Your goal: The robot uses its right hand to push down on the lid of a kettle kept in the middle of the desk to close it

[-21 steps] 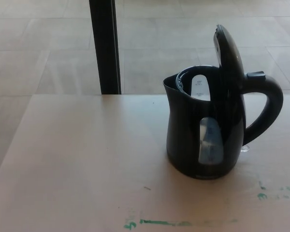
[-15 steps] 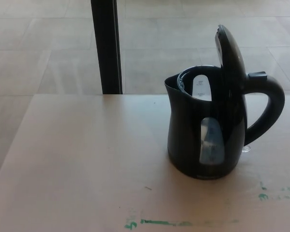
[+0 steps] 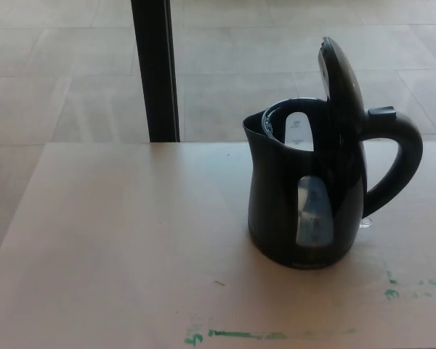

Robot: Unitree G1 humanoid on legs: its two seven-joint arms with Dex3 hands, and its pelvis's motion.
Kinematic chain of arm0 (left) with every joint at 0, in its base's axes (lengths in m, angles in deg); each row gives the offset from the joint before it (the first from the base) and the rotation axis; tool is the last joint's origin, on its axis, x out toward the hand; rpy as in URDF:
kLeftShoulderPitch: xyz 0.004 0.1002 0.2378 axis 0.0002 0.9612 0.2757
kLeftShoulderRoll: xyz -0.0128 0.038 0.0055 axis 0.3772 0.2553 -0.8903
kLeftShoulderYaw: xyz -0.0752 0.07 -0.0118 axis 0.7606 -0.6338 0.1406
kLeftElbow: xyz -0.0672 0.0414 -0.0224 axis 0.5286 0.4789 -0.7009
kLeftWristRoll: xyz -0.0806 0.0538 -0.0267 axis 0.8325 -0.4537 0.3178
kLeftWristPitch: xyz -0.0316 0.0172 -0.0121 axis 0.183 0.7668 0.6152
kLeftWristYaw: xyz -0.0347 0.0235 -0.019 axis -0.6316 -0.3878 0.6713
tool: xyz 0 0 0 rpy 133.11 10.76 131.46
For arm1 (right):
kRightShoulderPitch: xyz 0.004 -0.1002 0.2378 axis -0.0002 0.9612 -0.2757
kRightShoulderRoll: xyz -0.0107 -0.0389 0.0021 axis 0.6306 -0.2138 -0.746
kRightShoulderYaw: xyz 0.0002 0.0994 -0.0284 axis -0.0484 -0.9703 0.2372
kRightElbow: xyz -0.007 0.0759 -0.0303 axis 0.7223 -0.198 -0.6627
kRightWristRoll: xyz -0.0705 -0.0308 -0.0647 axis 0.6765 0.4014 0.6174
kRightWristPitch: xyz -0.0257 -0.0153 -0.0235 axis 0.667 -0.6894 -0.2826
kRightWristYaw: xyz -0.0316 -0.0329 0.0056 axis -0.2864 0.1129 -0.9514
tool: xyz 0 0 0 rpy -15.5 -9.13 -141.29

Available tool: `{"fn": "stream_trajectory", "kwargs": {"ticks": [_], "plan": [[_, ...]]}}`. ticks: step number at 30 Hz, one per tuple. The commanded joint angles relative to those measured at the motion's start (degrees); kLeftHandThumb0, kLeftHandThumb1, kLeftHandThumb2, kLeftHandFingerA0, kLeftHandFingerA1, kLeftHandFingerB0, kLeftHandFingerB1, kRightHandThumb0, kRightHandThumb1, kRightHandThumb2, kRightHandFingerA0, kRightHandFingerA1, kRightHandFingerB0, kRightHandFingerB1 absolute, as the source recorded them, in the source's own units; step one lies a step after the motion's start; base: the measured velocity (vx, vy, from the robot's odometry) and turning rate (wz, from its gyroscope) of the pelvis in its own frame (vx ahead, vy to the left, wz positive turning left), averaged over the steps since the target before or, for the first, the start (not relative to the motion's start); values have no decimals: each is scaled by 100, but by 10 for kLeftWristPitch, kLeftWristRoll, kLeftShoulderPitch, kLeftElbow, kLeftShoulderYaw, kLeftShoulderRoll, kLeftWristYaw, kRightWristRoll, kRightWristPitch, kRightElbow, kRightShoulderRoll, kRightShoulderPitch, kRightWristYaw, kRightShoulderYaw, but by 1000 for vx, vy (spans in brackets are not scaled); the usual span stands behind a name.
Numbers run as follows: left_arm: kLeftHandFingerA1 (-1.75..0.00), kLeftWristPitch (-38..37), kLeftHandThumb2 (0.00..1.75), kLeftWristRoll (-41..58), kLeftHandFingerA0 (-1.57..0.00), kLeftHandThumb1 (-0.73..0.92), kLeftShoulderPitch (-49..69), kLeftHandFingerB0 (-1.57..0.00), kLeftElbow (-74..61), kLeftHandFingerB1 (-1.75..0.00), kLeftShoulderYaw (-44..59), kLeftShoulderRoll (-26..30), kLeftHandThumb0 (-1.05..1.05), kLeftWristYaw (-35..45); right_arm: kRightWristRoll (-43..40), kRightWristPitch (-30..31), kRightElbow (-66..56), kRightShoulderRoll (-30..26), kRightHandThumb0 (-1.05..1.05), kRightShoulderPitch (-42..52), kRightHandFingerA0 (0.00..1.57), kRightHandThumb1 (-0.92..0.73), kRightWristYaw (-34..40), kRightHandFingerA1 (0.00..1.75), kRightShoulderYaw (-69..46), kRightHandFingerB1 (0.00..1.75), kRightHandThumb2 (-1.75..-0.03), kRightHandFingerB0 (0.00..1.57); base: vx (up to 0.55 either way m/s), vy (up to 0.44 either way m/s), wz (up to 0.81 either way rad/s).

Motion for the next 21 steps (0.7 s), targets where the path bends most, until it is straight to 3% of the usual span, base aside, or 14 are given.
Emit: {"fn": "stream_trajectory", "kwargs": {"ticks": [1, 2, 4, 7, 8, 9, 10, 11, 13, 17, 18, 19, 20, 21], "plan": [[-50, 7, 70, 25, -51, 92, -2, -44, 8, -43, 6, 16, -87, 16, -2, -3, -73, -34, -87, -50, 64, -92, 45, 46, 22, 37, -74, 50, -5, 1, 7], [-52, 8, 84, 31, -46, 82, -3, -39, 9, -45, 10, 16, -92, 17, 10, 6, -136, -41, -87, -65, 61, -92, 48, 48, 45, 38, -71, 50, 0, 0, 0], [-49, 7, 72, 28, -48, 92, -3, -44, 11, -42, 6, 17, -87, 17, 31, 0, -186, -62, -87, -97, 63, -92, 38, 49, 82, 38, -71, 52, 0, 0, 0], [-51, 6, 83, 28, -46, 82, -2, -40, 12, -44, 2, 19, -94, 19, 50, 37, -242, -65, -91, -125, 68, -91, 73, 42, 114, 36, -68, 54, 0, 0, 0], [-47, 0, 75, 24, -45, 92, -1, -39, 12, -41, -2, 20, -89, 20, 59, 63, -272, -67, -93, -134, 64, -91, 83, 39, 129, 35, -69, 49, 0, 0, 0], [-51, 3, 86, 25, -46, 81, -3, -39, 13, -45, -1, 21, -95, 17, 61, 76, -283, -76, -89, -147, 59, -92, 76, 39, 145, 35, -72, 42, 0, 0, 0], [-48, 6, 72, 28, -48, 92, -3, -42, 14, -41, 2, 22, -88, 16, 78, 82, -294, -87, -85, -157, 55, -92, 70, 42, 167, 37, -78, 36, 0, 0, 0], [-52, 4, 89, 26, -46, 80, -2, -38, 14, -45, 0, 22, -95, 18, 81, 95, -306, -95, -82, -165, 49, -92, 62, 42, 183, 36, -77, 33, 0, 0, 0], [-49, 4, 72, 28, -49, 92, -1, -44, 15, -42, 0, 23, -87, 19, 89, 108, -310, -112, -72, -196, 33, -92, 42, 48, 224, 38, -78, 19, 0, 0, 0], [-49, 5, 73, 27, -49, 92, 0, -42, 13, -42, -3, 26, -87, 22, 84, 107, -290, -127, -66, -250, 33, -92, -2, 47, 287, 35, -81, 20, 0, 0, 0], [-52, 4, 87, 27, -47, 80, -1, -37, 15, -45, -4, 26, -92, 23, 92, 110, -283, -122, -74, -273, 28, -79, -7, 53, 318, 46, -108, 19, 0, 0, 0], [-47, 1, 74, 25, -46, 92, -1, -38, 15, -41, -6, 26, -87, 23, 97, 120, -291, -121, -84, -281, 36, -92, -10, 43, 339, 34, -80, 21, 0, 0, 0], [-47, 0, 74, 23, -46, 92, 0, -38, 15, -41, -9, 27, -87, 22, 102, 121, -292, -120, -84, -286, 36, -92, -9, 43, 350, 34, -80, 21, 0, 0, 0], [-57, 2, 111, 27, -42, 75, -1, -36, 14, -52, -7, 25, -85, 20, 116, 108, -295, -115, -84, -290, 40, -92, -1, 43, 366, 36, -77, 27, 0, 0, 0]]}}
